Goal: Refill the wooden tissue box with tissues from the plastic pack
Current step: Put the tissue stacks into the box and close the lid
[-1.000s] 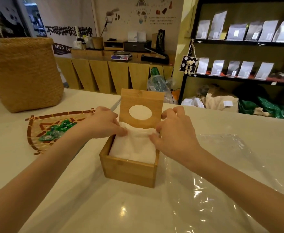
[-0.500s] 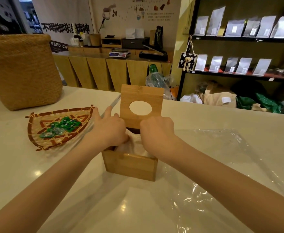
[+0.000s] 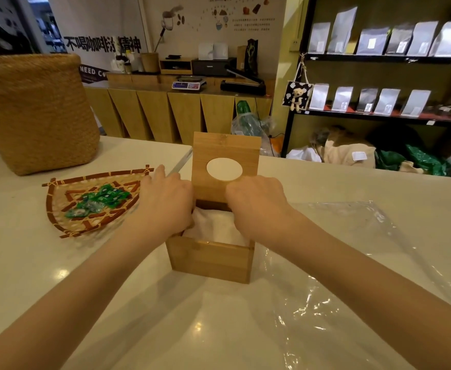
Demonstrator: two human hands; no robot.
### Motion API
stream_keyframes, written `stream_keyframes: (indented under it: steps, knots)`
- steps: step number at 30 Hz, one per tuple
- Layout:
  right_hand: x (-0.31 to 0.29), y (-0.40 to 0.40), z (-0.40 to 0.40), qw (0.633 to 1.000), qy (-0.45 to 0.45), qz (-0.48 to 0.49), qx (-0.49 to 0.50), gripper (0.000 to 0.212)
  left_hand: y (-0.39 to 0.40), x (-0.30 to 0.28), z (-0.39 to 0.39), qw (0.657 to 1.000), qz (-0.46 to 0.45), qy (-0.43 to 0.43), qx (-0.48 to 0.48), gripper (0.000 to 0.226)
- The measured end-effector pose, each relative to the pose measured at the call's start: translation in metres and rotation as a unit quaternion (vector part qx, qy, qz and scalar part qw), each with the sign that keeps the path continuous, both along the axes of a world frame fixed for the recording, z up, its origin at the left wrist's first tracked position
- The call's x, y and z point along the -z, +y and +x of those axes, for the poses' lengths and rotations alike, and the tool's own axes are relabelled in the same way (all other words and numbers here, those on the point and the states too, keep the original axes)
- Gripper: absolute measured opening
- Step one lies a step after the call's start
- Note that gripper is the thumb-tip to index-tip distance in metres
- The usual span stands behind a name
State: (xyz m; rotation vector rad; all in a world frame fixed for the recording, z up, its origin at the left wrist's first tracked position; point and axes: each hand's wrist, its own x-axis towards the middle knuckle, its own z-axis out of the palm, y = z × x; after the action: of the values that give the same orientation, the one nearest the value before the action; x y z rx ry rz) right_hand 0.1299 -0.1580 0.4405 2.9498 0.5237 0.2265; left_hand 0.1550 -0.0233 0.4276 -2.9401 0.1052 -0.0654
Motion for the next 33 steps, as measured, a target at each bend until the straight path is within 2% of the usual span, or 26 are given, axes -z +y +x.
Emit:
stream_keyframes:
  steps: [3, 7, 12, 14, 17, 21, 23, 25, 28, 31, 33]
  knots:
    - [-0.001, -0.003, 0.004, 0.995, 0.091, -0.031, -0.013, 0.025, 0.001, 0.000, 0.002, 0.997, 0.018, 0.075, 0.008, 0.045]
    - [-0.007, -0.003, 0.005, 0.981, 0.189, -0.051, 0.003, 0.033, -0.006, 0.003, 0.003, 0.995, 0.041, 0.087, 0.024, 0.043]
    - [-0.007, 0.001, 0.014, 0.949, 0.307, -0.055, 0.044, 0.012, -0.007, 0.007, 0.008, 0.992, 0.061, 0.113, 0.014, 0.040]
    - [-0.006, 0.003, 0.014, 0.947, 0.310, -0.073, 0.046, 0.012, -0.006, 0.007, 0.009, 0.991, 0.066, 0.120, 0.006, 0.040]
    - [-0.002, 0.005, 0.013, 0.962, 0.255, -0.094, 0.033, 0.024, -0.007, 0.008, 0.009, 0.989, 0.066, 0.129, -0.009, 0.039]
    - [0.008, 0.007, 0.013, 0.974, 0.203, -0.093, 0.035, 0.026, -0.008, 0.011, 0.008, 0.990, 0.078, 0.113, -0.010, 0.037]
    - [0.009, 0.005, 0.014, 0.974, 0.215, -0.066, 0.037, 0.025, -0.007, 0.012, 0.007, 0.991, 0.077, 0.110, 0.003, 0.036]
    - [0.004, -0.001, 0.013, 0.965, 0.259, 0.002, 0.040, 0.017, -0.007, 0.008, 0.004, 0.990, 0.068, 0.122, 0.010, 0.038]
    - [-0.011, -0.018, 0.012, 0.935, 0.312, 0.167, 0.034, 0.035, -0.013, -0.012, -0.006, 0.994, 0.033, 0.105, 0.018, 0.036]
    - [-0.031, -0.048, 0.002, 0.928, 0.272, 0.254, 0.006, 0.031, -0.032, -0.042, -0.028, 0.997, 0.017, 0.026, 0.067, 0.034]
    - [-0.041, -0.073, -0.011, 0.929, 0.225, 0.294, 0.010, 0.030, -0.052, -0.058, -0.051, 0.989, -0.019, 0.020, 0.148, 0.035]
